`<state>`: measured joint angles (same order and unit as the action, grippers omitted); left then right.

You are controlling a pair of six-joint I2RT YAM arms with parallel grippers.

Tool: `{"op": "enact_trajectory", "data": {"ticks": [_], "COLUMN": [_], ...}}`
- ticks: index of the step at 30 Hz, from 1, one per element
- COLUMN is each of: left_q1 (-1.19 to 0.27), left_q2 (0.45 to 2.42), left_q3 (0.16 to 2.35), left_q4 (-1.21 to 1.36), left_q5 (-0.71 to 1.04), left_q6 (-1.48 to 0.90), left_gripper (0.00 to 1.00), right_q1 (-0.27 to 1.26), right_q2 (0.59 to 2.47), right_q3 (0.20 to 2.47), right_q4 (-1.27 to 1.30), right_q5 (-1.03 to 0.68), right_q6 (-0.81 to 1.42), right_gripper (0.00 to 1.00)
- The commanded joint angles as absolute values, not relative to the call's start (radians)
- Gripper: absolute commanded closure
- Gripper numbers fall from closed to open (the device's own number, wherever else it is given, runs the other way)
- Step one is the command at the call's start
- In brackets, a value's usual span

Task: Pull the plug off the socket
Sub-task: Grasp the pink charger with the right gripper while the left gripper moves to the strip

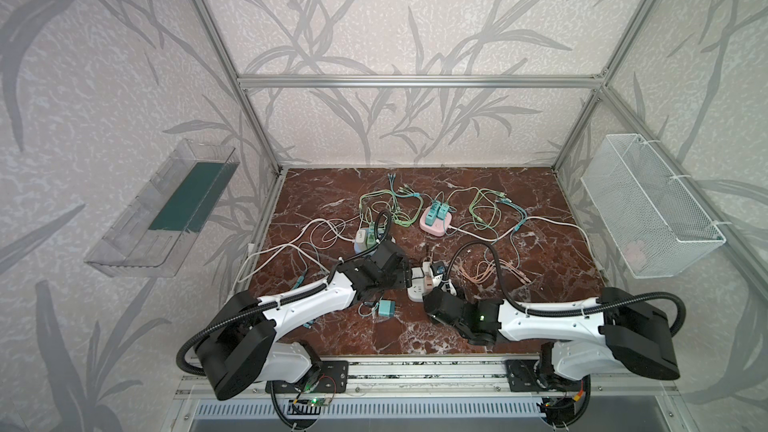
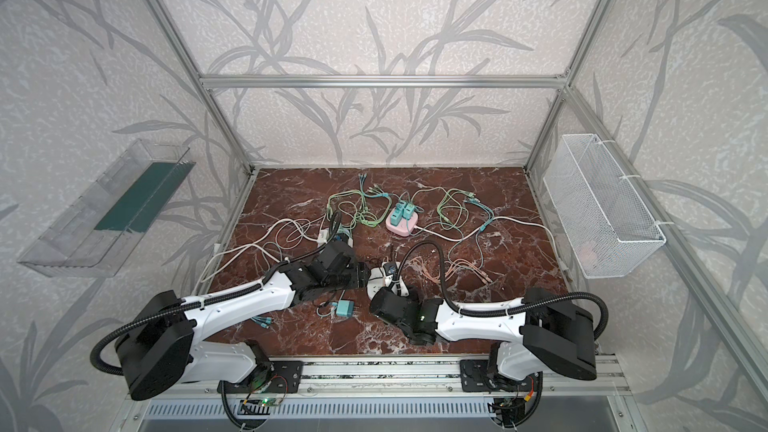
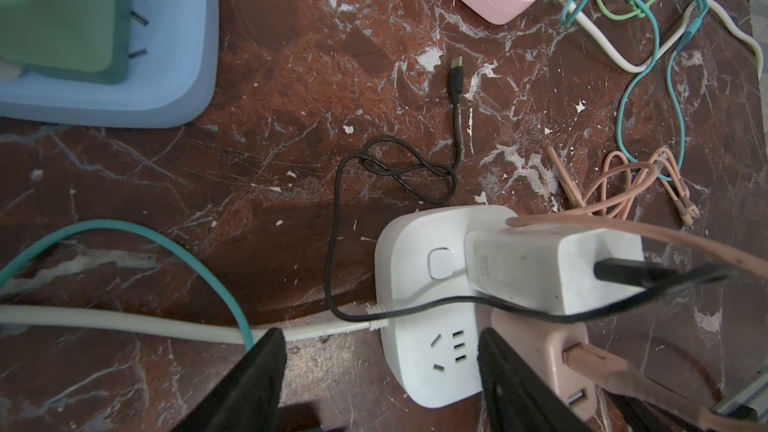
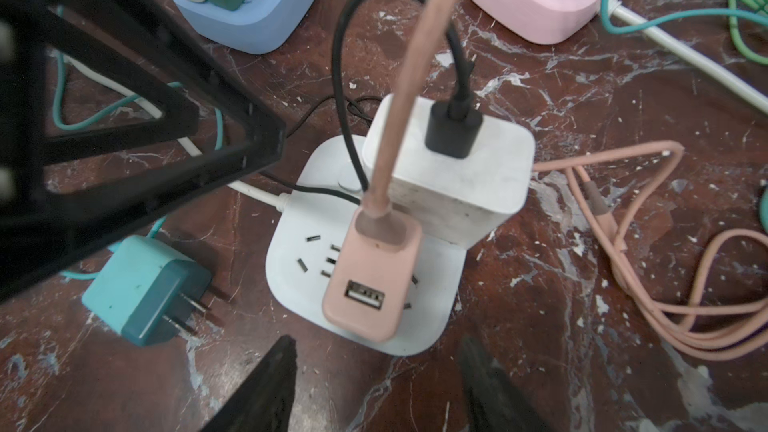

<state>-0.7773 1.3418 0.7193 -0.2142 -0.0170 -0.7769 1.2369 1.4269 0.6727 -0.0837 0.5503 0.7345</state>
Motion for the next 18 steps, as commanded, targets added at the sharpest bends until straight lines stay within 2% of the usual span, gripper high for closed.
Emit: {"op": "enact_trajectory", "data": {"ticks": [1, 18], "left_q1": [-0.769, -0.766], "left_q2": [1.353, 1.373], "left_q3": [0.715, 0.687], "left_q4": [-0.206, -0.189], "left_q5": [-0.016, 0.098], "left_q6": [-0.762, -0.733], "left_gripper": [0.26, 0.28], "right_q1": [1.242, 1.185], "right_q2": [1.453, 1.562], "right_q3": [0.694, 0.773], "right_q4": [-0.124, -0.164], "right_q5": [0.595, 0.536], "right_q6": [0.758, 0.772], "right_gripper": [0.37, 0.41]}}
